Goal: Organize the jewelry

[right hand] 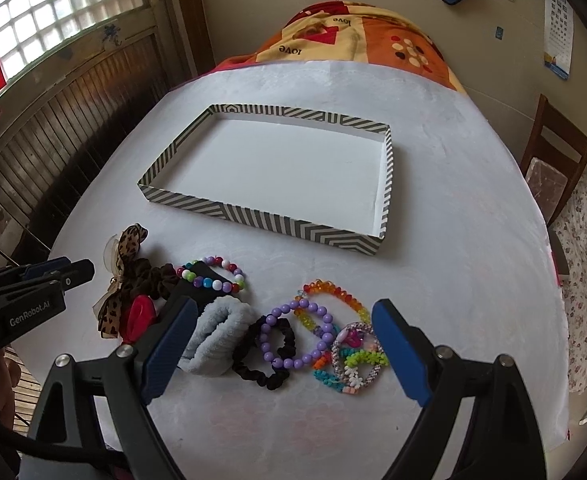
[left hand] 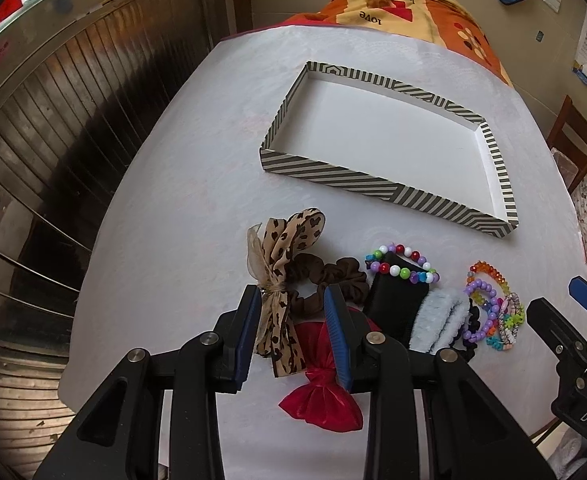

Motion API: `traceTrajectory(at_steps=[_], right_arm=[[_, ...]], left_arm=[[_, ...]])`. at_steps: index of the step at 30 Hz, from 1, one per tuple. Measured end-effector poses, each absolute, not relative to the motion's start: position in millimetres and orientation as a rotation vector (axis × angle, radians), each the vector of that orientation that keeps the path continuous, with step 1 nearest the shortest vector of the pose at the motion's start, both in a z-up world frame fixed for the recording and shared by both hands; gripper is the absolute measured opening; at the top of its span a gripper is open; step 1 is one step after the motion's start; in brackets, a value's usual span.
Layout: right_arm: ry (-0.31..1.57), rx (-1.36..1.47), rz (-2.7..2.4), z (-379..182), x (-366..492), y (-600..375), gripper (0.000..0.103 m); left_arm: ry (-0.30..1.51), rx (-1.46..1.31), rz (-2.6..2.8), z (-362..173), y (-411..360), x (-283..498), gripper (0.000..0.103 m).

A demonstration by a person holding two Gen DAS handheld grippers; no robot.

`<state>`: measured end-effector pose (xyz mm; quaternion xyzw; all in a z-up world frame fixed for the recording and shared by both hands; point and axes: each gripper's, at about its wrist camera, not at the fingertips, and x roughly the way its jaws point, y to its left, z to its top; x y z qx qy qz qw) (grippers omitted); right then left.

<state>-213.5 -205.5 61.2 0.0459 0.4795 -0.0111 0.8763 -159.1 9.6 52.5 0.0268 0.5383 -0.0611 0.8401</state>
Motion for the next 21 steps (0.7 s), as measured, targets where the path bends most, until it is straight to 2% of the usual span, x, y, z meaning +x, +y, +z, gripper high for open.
traceTrajectory(at_steps=[11,21], right_arm=[[1.008,0.090,-0.013,58,-211,-204,0.092],[1.025,0.103,0.030,48,-208,-203,0.092]], left_arm=[[1.153,0.045,-0.127,51,15,-156,0.024],[1.173,-0.090,-0.082,55,59,-134,0.024]])
